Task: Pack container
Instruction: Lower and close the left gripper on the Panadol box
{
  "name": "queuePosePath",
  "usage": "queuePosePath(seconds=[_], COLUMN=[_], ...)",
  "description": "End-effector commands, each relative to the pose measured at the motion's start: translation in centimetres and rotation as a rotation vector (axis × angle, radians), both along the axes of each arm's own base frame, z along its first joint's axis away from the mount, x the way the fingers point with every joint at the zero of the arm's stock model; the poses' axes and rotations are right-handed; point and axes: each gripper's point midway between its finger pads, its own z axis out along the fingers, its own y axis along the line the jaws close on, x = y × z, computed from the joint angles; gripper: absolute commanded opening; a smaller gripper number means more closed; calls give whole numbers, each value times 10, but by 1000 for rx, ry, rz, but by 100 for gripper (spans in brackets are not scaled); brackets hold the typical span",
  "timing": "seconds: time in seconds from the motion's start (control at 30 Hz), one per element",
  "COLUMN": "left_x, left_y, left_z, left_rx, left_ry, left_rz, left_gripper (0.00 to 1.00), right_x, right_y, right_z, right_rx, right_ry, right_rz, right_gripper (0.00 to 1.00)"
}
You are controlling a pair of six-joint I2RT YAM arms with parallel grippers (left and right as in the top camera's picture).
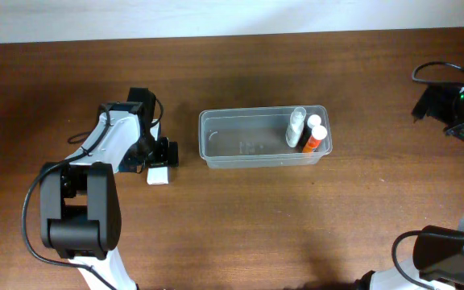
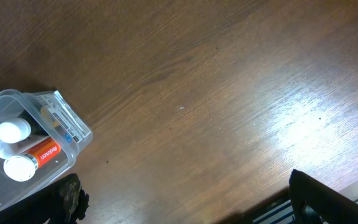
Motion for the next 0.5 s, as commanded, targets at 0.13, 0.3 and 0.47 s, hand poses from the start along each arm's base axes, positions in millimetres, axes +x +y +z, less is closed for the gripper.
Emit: queuePosePath(seconds=[0.13,0.3,0.47], left_x=[-6,-10,-8], left_y=[2,2,2], left_z=[-9,-15,-15], left_rx=[14,14,14], left_ry=[21,27,18], left_rz=[11,11,11], left_gripper=[99,99,99], right_x=[-4,-4,-4], right_y=[0,0,0], right_z=[7,7,7], right_rx=[-8,-8,-8], right_ry=[-23,-23,-23], right_rz=[-12,-12,-12], right_gripper=[98,98,98])
